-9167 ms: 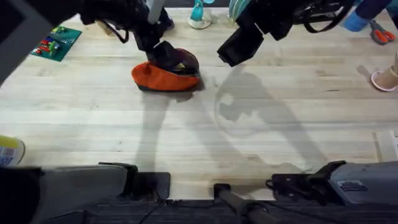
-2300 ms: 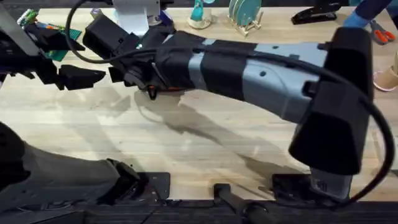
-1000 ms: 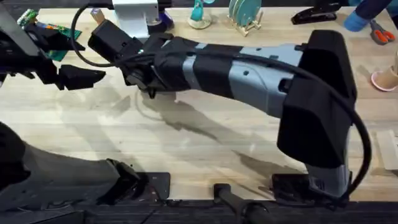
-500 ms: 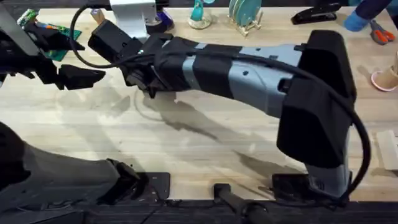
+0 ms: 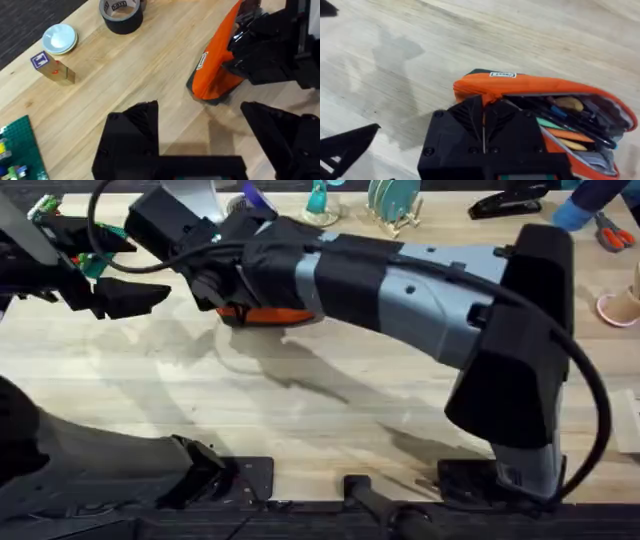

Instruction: Unzip the bag, pick up the pens from the table one at a time and place them inside, then zip the bag closed.

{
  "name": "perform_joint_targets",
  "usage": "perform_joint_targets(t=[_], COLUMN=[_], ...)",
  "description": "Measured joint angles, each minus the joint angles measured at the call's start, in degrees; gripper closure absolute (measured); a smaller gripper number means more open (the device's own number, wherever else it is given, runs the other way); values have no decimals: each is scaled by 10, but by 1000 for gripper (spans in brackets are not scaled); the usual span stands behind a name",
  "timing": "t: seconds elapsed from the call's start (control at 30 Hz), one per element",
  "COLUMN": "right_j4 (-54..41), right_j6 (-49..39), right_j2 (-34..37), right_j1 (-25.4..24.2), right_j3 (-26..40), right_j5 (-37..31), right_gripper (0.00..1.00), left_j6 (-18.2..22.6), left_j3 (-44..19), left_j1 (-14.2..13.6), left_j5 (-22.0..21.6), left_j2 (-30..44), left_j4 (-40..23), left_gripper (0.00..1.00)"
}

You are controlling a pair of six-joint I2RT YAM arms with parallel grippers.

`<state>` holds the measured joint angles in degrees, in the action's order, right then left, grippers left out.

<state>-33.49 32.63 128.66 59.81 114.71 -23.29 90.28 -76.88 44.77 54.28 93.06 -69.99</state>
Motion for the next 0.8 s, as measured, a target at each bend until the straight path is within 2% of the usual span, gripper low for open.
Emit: perform_joint_targets(t=[0.17,0.53,0.8], right_j4=[-8,-20,-20], right_j6=[-10,-14,-14], right_j2=[0,0,0], right_j1=[0,0,0], right_j3=[8,12,12], right_j5=[2,2,1], right_gripper=[971,972,971], left_j6=[-5,-27,-28], left_j3=[0,0,0], left_j1=[0,0,0], left_j5=[13,61,73], left_j2=[0,0,1], left_j4=[-26,-27,-26], left_gripper=[6,8,8])
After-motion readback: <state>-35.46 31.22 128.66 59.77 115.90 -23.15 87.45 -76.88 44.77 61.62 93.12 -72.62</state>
